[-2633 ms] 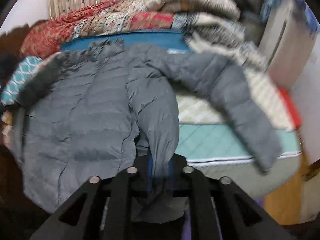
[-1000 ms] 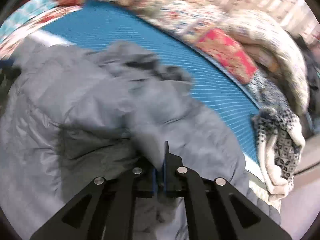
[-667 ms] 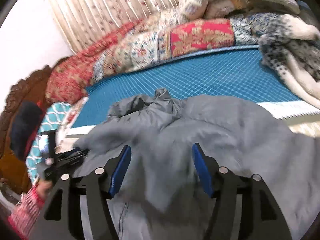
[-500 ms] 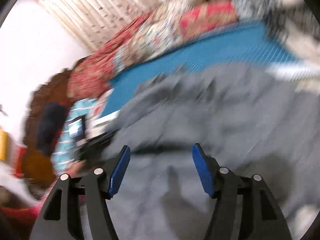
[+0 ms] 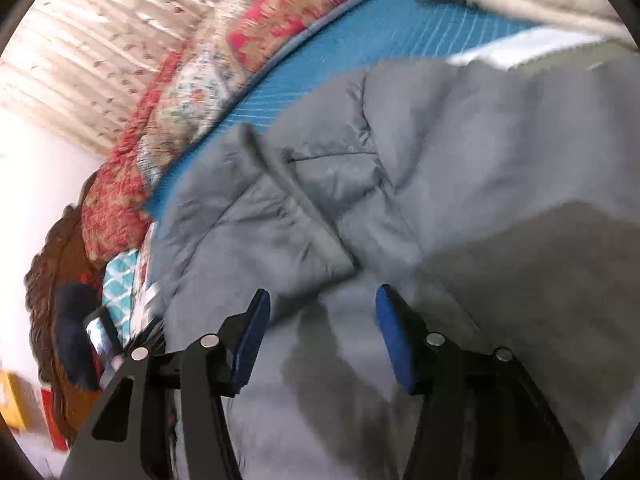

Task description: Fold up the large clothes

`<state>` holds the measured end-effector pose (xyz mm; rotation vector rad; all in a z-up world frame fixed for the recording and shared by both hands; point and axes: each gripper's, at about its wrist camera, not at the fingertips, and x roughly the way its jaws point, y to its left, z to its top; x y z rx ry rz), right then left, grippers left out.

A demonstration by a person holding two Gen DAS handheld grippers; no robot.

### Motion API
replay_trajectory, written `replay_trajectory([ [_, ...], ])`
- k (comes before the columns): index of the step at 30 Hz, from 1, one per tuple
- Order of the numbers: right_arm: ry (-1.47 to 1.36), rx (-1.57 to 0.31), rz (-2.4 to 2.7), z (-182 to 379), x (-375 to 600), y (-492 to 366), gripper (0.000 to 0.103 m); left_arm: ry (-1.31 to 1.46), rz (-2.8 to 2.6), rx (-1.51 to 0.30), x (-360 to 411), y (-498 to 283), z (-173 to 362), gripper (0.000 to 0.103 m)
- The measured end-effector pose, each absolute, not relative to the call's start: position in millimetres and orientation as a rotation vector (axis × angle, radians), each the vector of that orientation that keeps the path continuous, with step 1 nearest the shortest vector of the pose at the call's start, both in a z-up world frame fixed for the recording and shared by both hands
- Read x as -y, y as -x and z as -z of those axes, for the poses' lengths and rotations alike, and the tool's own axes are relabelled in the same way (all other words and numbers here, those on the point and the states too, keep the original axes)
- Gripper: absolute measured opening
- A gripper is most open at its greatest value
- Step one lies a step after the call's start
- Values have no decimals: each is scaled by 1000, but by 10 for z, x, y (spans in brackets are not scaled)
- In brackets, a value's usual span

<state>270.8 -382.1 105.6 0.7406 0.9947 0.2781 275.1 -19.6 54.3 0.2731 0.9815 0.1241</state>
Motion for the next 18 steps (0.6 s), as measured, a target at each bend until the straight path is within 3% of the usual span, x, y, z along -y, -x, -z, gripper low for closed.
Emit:
replay_trajectory([
  [4, -810, -871, -219, -1300, 4478, -1744, 14, -189, -22, -920, 200, -2417, -873, 52],
  [9, -1008, -820, 3, -1029, 5211, -951, 17, -99, 130, -873, 493, -2093, -1129, 52],
  [15, -1278, -584, 245, -647, 5857, -503, 17, -191, 150, -1002, 1103, -2314, -781, 52],
  [16, -1284, -555, 290, -662, 5935, -527, 3, -221, 130, -1039, 1174, -2367, -641, 52],
  [18, -1185, -554, 360, -870, 6043, -698, 0, -292, 97, -1030, 1314, -2404, -522, 52],
])
